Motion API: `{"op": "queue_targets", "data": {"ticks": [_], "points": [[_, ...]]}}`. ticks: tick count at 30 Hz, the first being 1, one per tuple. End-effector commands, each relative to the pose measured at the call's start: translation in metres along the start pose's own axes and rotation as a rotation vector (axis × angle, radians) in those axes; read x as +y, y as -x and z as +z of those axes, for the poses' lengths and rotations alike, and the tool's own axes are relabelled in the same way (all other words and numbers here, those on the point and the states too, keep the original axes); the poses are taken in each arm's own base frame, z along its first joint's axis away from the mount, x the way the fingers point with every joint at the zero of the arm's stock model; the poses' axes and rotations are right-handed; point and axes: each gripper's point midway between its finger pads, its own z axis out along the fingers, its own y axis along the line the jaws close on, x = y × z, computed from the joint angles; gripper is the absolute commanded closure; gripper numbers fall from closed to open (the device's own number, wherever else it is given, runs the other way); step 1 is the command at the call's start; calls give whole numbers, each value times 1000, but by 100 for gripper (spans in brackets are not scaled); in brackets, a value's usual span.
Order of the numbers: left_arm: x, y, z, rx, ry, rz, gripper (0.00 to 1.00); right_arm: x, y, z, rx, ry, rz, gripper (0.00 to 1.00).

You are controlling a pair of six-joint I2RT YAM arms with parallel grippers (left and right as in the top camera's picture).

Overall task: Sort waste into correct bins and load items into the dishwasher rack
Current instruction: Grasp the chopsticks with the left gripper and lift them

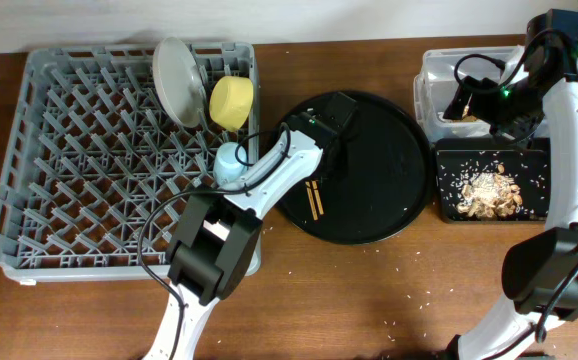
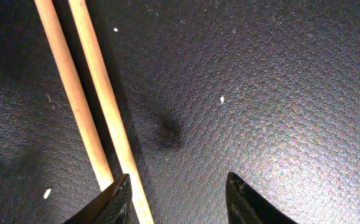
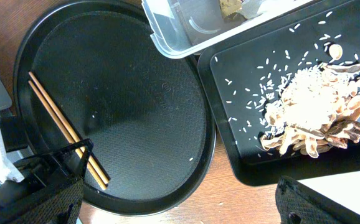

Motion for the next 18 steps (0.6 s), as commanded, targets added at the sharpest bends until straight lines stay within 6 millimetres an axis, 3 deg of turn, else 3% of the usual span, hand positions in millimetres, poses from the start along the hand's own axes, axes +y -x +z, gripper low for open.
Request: {"op": "queue_targets", "data": {"ticks": [1, 4, 6, 9, 12, 13, 14, 18], "points": [[8, -5, 10, 1, 55, -6, 53, 1, -3, 2, 13, -4, -13, 1], [23, -17, 14, 10, 157, -65, 59, 1, -4, 2, 18, -5, -11, 1], [22, -31, 24, 32, 176, -126, 53, 1, -5, 2, 21, -5, -11, 1], [8, -34, 24, 11, 153, -189, 53, 0, -6, 2, 24, -7, -10, 1], [9, -37, 25, 21, 161, -192, 54, 0, -6, 2, 24, -7, -11, 1], [9, -38, 26, 22, 163, -190, 62, 0, -6, 2, 24, -7, -11, 1], [7, -39, 26, 22, 161, -186, 78, 0, -6, 2, 24, -7, -11, 1], [6, -38, 26, 17, 156, -186, 96, 0, -6, 2, 24, -7, -10, 1]]}}
